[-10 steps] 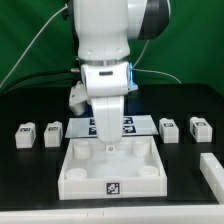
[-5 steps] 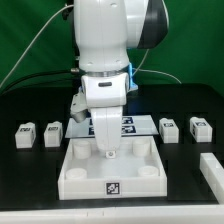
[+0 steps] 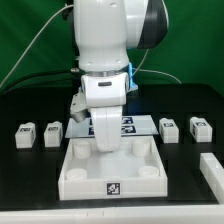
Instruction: Assemble one leg
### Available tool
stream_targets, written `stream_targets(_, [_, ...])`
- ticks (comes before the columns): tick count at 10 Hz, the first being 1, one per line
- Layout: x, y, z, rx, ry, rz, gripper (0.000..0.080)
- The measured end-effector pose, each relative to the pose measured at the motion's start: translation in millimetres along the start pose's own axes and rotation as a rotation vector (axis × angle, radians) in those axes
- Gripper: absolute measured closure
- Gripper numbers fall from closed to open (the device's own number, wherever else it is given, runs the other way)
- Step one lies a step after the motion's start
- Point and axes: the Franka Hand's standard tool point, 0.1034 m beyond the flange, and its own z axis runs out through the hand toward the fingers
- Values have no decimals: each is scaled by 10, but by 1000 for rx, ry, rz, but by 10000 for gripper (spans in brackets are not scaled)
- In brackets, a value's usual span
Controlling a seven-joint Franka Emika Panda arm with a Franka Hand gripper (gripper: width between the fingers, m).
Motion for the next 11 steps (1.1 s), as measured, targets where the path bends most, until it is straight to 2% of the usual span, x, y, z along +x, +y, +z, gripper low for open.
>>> stream_targets(7, [7, 28, -5, -8, 1, -1, 736])
stream_targets(8, [48, 102, -4, -20, 5, -8, 736])
stream_targets(9, [157, 180, -1, -28, 12, 8, 736])
stream_targets(11, [443, 397, -6, -48, 34, 25, 736])
